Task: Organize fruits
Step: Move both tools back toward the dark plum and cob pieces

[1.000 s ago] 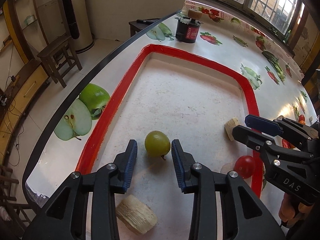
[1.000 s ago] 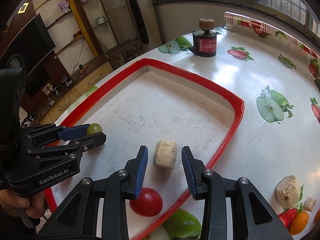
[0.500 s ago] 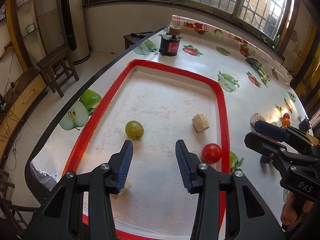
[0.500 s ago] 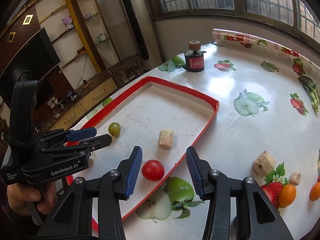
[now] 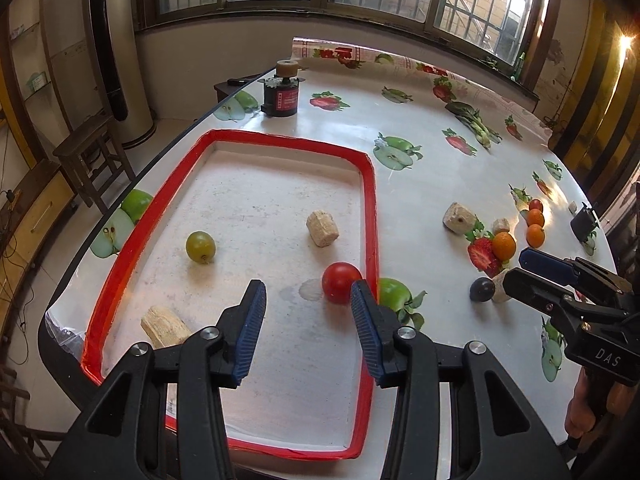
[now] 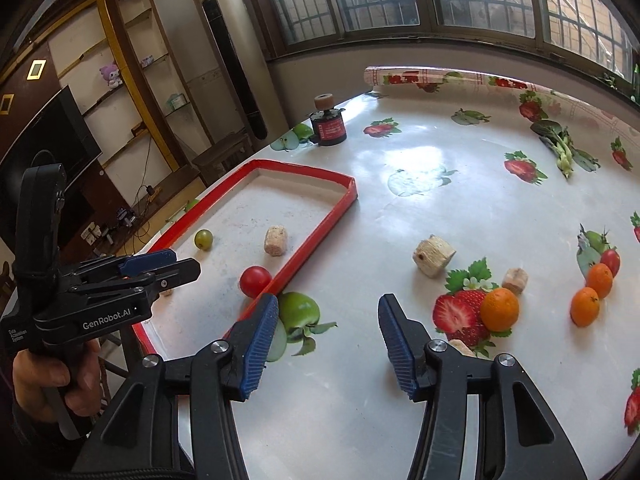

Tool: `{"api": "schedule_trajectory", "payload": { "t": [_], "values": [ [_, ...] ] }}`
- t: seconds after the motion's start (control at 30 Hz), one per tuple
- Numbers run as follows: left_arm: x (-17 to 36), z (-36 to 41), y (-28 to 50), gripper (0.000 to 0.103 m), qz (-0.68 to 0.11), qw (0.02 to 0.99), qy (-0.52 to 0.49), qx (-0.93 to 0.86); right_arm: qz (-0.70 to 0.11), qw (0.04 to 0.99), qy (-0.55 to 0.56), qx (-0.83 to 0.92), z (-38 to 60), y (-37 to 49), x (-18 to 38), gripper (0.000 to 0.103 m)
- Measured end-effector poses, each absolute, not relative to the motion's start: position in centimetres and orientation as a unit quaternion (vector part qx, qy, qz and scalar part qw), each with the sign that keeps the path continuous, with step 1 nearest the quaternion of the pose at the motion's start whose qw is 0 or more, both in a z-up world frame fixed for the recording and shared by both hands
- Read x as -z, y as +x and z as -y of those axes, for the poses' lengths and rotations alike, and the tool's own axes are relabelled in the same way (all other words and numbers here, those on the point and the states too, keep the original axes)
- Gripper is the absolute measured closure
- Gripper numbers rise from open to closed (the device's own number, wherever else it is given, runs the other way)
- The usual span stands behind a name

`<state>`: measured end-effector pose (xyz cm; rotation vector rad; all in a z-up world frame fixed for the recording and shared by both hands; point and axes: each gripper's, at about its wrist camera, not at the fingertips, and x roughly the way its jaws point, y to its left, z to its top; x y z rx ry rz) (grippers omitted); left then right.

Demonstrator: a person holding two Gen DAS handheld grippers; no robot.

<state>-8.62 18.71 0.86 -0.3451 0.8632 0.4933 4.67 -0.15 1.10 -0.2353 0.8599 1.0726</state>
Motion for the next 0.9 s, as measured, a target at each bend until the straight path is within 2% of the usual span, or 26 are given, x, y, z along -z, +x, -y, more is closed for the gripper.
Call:
{"api": "schedule_trajectory", "payload": {
  "t": [0.1, 0.23, 0.9],
  "values": [
    [-1.1, -18.0, -8.4, 0.061, -0.412, 0.866, -0.162, -0.231, -0.397, 0.773, -0.104, -0.484, 1.7, 5.1, -1.0, 0.049],
    [-1.3, -16.9, -8.1, 0.05, -0.41, 0.87, -0.158, -0.224, -0.401, 0.783, -0.093, -0.466, 4.0, 5.7, -0.7, 0.049],
    [0.0, -10.1, -4.4, 0.05, -0.441, 0.874, -0.128, -0.158, -0.428, 0.813, -0.056, -0.391, 13.3, 9.0, 1.6, 0.049]
  ]
}}
